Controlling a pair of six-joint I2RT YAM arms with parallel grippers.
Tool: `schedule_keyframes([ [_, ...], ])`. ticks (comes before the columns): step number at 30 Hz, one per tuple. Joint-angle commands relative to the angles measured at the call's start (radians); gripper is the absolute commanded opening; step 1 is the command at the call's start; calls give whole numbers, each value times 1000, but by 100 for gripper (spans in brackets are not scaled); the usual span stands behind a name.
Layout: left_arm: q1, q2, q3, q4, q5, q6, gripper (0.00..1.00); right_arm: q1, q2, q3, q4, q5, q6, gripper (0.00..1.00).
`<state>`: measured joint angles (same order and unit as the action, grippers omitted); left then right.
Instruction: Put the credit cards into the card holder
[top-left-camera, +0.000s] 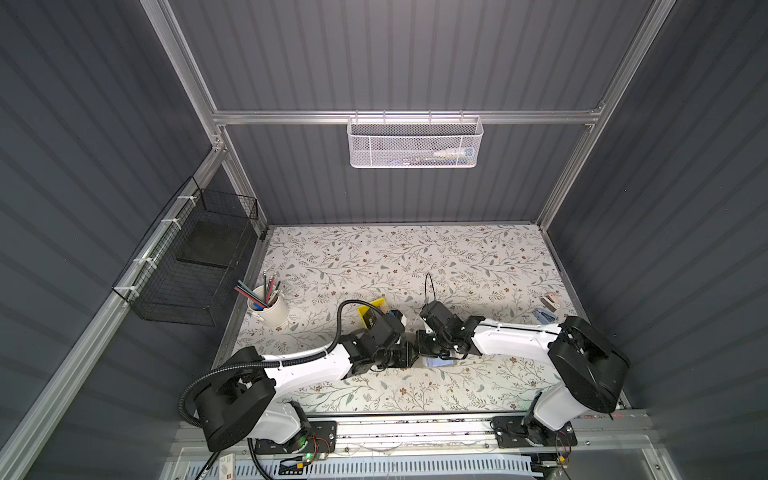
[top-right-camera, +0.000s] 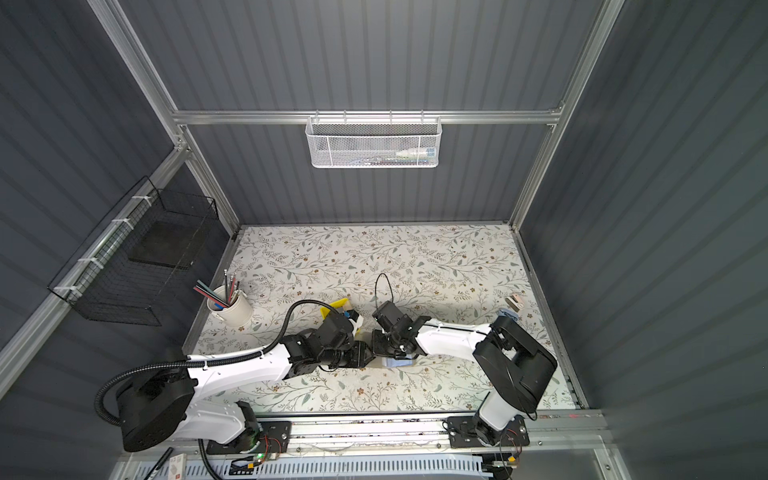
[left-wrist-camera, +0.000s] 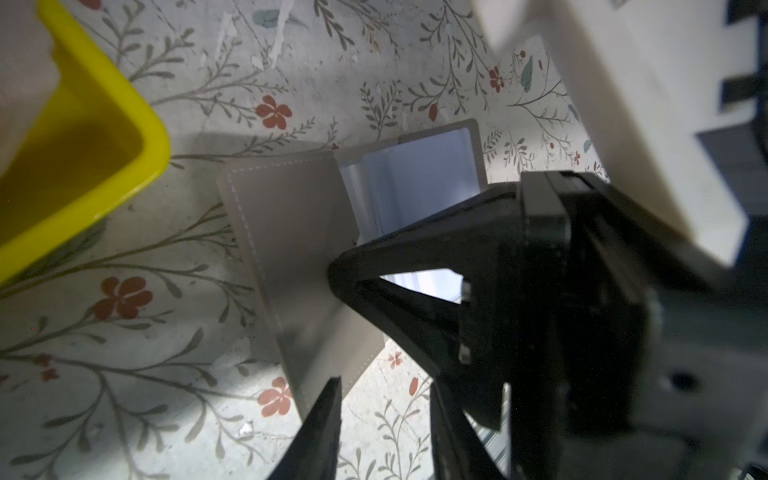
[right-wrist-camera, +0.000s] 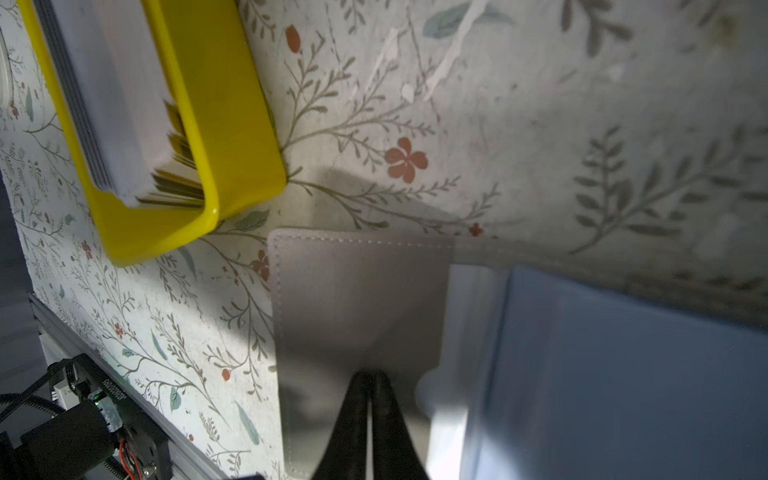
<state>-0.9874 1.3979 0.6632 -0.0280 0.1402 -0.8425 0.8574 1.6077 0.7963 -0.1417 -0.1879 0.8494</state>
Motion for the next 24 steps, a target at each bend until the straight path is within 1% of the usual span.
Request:
schedule_keyframes([
  [1,1,18,28,26,10,32,35,4,16,-3,12,-3,10,9],
  [8,1,57,26,37,-18,43,28,3,24,-5,15,-3,11,9],
  [14,1,82,6,63,-37,33,19,-4,-25,-9,-14,27,4,9],
  [18,1,107,-18,100,-40,17,16,-7,-64,-6,-46,45,-7,9],
  [21,0,133,-31,137,-43,7,14,-9,-88,0,-84,74,-21,10],
  [24,1,148,-43,165,-45,-3,13,-14,-111,15,-159,131,-43,10],
])
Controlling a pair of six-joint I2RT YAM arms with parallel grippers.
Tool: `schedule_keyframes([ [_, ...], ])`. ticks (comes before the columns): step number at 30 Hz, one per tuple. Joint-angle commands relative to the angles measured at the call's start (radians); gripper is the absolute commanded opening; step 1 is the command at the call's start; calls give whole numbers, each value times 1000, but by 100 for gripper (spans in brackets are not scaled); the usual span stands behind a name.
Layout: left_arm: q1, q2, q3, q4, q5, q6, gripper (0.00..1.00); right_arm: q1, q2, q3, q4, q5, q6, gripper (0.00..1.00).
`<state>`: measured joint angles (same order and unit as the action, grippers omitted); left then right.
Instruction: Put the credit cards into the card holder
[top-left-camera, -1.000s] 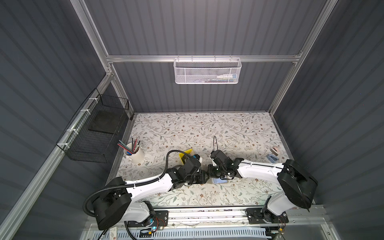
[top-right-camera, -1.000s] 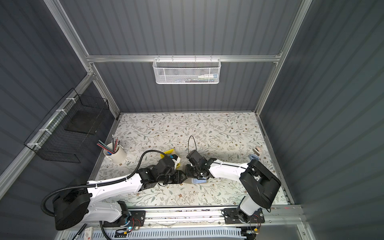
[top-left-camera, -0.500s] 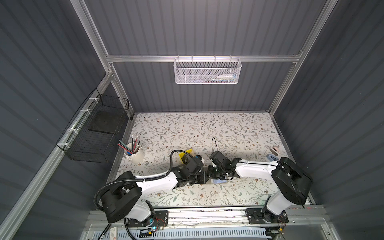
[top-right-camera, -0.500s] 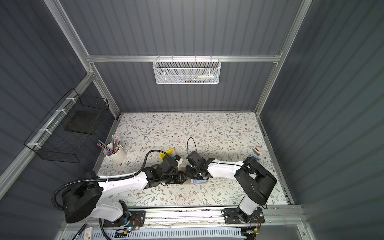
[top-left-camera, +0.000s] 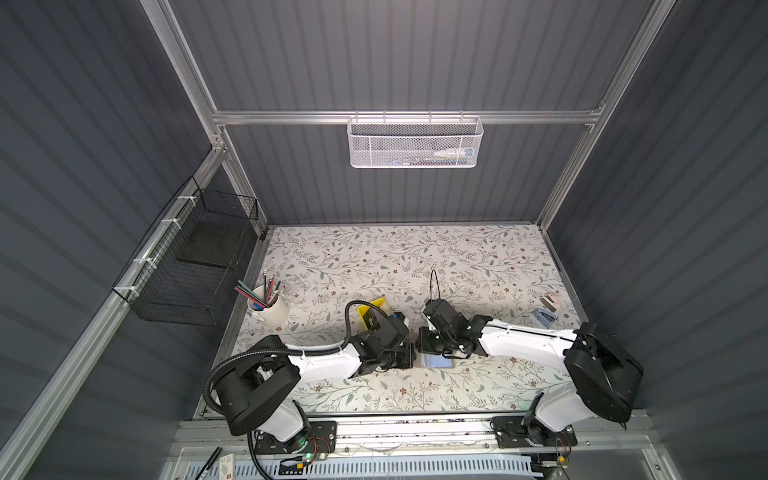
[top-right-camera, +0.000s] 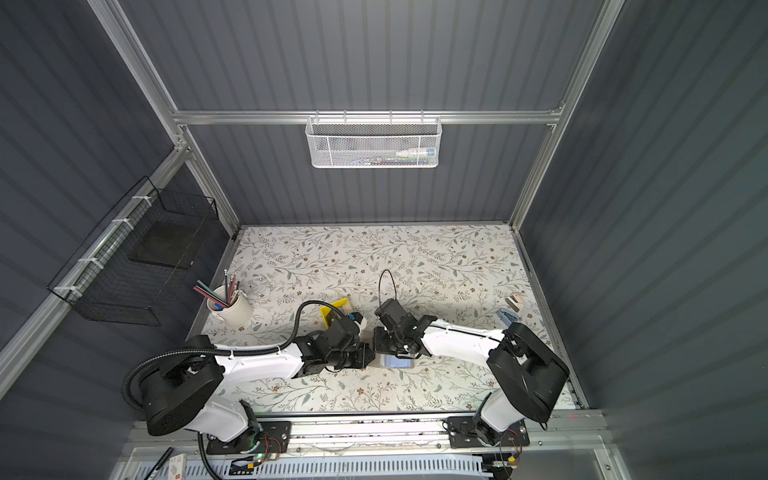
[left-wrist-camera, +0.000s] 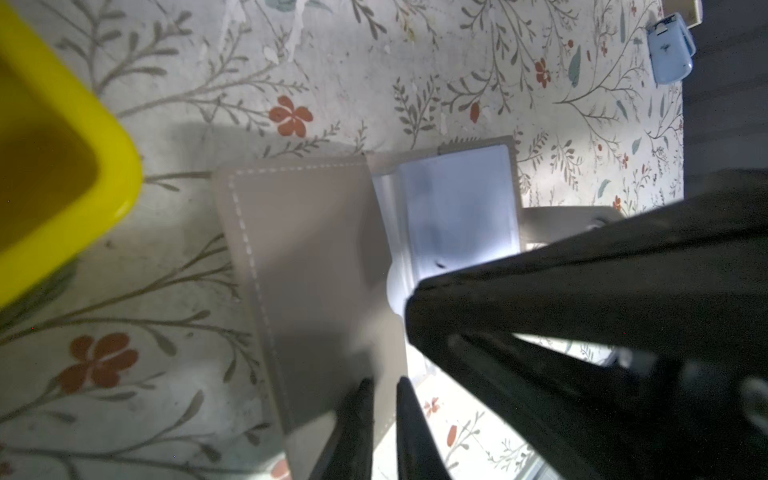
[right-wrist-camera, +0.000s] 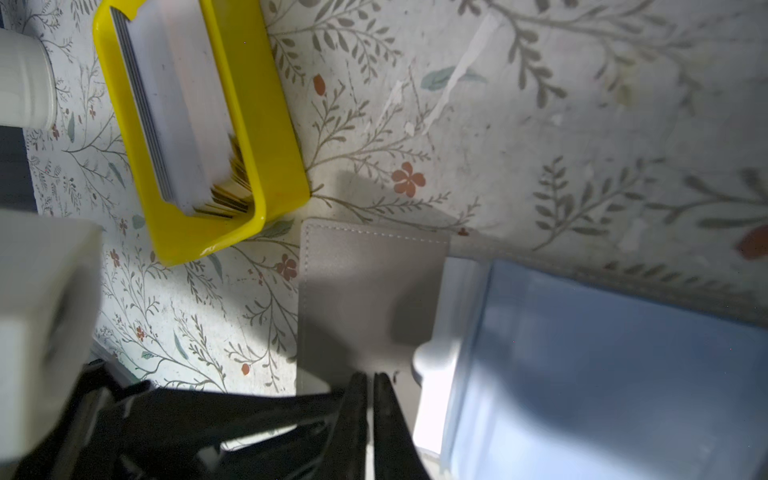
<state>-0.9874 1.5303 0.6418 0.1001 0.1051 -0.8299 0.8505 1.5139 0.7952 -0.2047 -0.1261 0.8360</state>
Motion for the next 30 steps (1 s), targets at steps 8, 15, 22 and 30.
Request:
schedule_keyframes([
  [8,1,4,-34,41,-20,-26,13,-53,-88,-32,-205,145,-57,13],
  [15,1,26,-46,74,-10,-46,13,-62,-76,-81,-191,138,-61,14],
  [22,2,13,-71,71,-22,-51,13,-64,-14,-89,-199,166,-59,14],
  [30,1,-2,-94,87,-20,-62,13,-51,-84,-44,-193,154,-75,14],
])
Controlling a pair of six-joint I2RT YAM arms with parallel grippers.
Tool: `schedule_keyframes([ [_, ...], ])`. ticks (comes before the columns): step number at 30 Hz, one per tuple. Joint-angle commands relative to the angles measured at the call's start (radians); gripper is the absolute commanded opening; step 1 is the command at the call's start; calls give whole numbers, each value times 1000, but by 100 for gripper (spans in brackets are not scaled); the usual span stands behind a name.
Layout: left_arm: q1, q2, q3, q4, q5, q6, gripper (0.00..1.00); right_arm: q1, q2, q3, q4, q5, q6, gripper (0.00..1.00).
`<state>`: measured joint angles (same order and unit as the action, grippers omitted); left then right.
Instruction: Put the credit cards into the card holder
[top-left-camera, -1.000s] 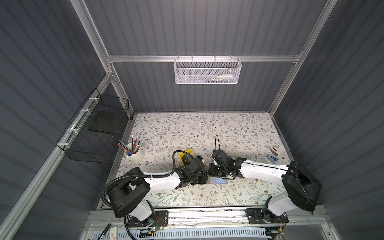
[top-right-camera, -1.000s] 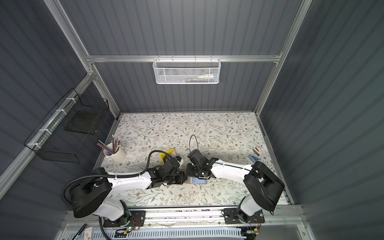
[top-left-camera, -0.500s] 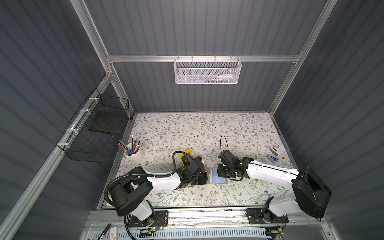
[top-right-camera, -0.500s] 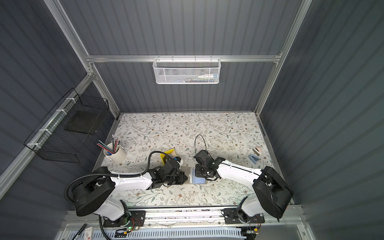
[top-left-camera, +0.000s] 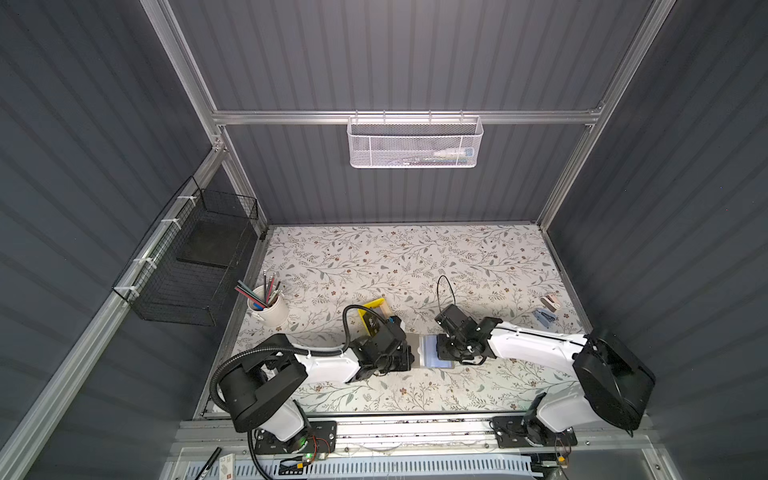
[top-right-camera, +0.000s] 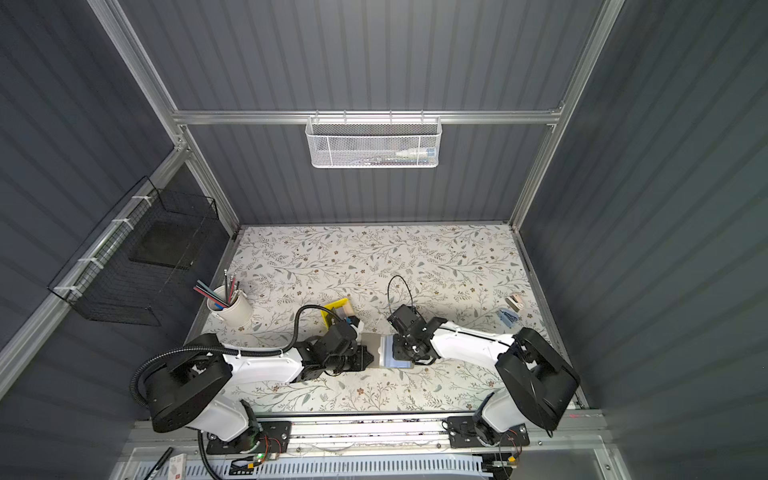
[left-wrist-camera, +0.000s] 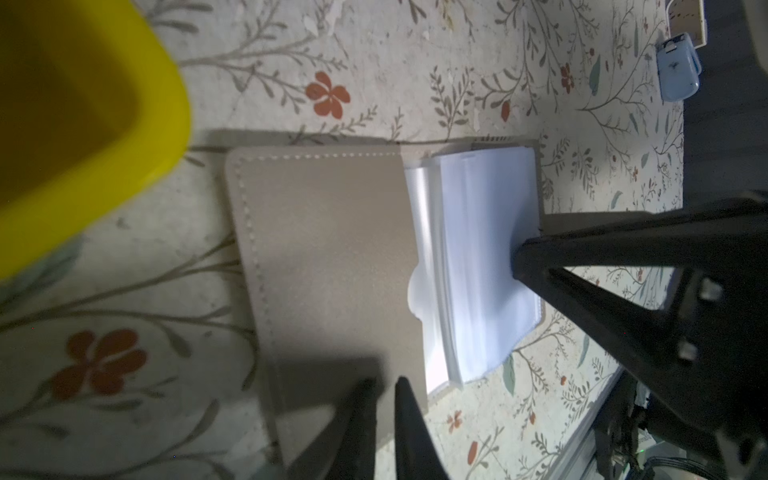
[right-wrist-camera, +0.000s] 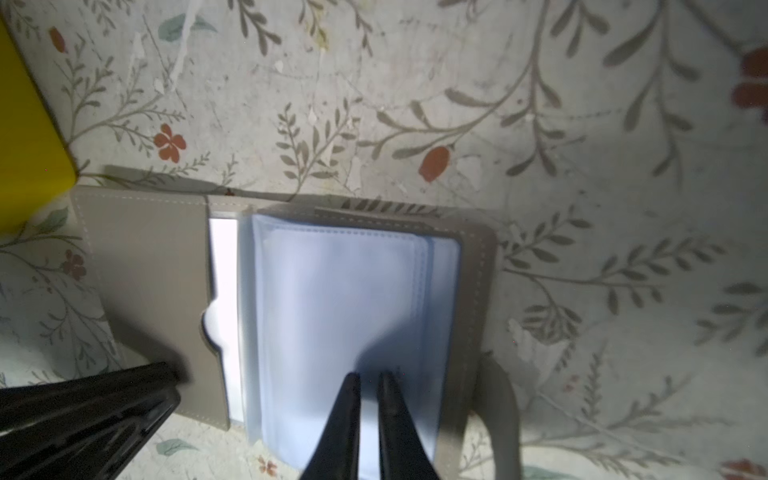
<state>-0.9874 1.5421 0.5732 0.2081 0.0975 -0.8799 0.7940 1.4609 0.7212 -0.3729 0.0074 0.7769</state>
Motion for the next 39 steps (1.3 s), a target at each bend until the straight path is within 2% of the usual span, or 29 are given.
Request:
schedule_keyframes([
  [1,0,-17,-25,-22,-12,-14,13,9,-38,39,-32,24,-18,14],
  [5,1,-23,-24,-23,-12,-14,13,18,-53,55,-31,15,-25,14],
  [13,1,-22,-11,-29,-5,-8,13,42,10,69,30,-42,-35,14],
  [27,8,-28,38,-48,7,-8,13,51,75,-10,25,-11,-7,14],
  [39,86,38,148,-151,8,74,14,63,75,-27,25,9,-7,13],
])
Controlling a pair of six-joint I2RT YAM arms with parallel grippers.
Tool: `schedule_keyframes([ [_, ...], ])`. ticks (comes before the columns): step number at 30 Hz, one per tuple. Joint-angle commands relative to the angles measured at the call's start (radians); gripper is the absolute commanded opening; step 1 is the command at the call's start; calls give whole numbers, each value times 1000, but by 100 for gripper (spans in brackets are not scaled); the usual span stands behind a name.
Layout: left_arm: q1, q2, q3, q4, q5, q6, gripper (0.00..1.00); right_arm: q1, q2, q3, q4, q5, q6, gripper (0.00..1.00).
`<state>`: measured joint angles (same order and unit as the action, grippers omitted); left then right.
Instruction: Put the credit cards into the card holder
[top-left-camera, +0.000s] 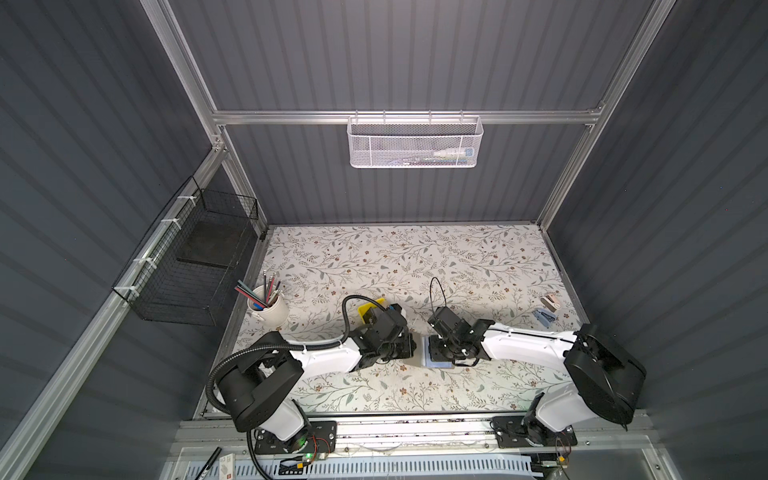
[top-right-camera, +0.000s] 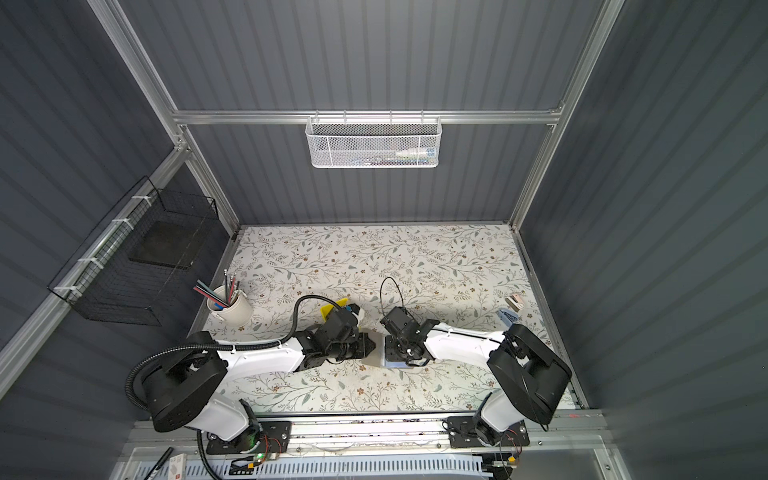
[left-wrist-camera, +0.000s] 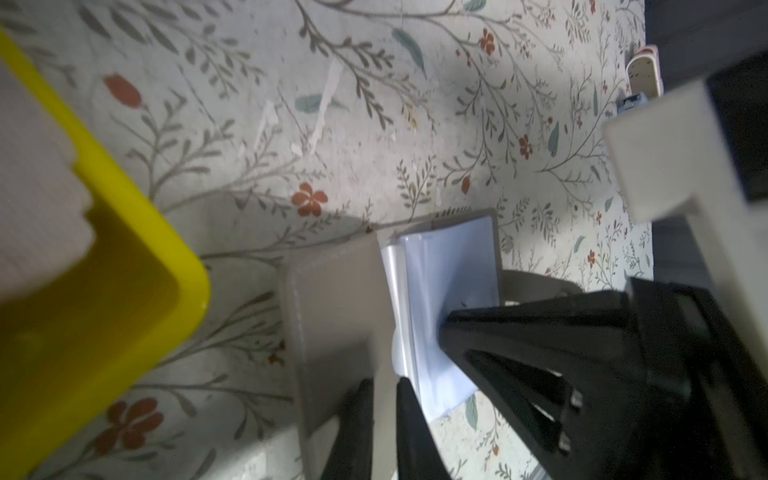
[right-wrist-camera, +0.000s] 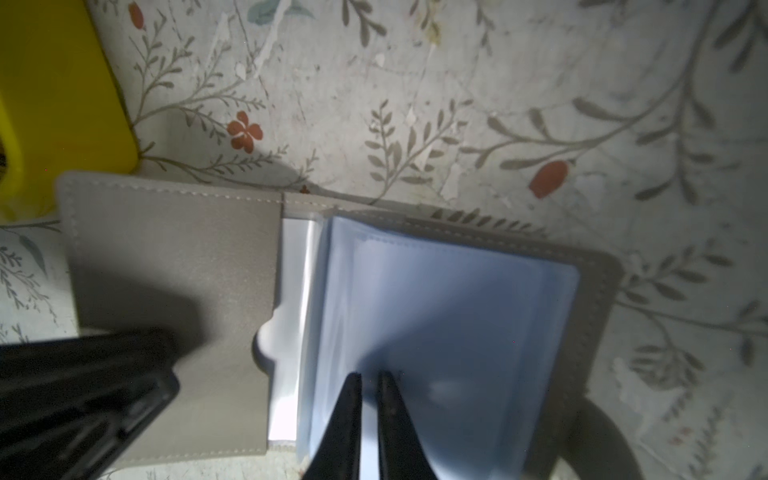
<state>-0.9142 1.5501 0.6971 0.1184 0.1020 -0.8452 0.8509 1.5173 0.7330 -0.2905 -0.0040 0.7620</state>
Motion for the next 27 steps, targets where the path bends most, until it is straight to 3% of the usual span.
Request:
schedule_keyframes([
  [1,16,36,27,-67,0,44,14,8,15,-40,-58,20,10,13],
  [7,19,61,26,-83,-12,46,14,7,-29,-41,-58,14,14,13],
  [17,16,10,-95,35,16,-19,15,-11,-127,-47,-80,27,37,14],
  [27,-28,18,-128,101,-5,-77,15,-20,-93,-67,-145,76,64,15],
])
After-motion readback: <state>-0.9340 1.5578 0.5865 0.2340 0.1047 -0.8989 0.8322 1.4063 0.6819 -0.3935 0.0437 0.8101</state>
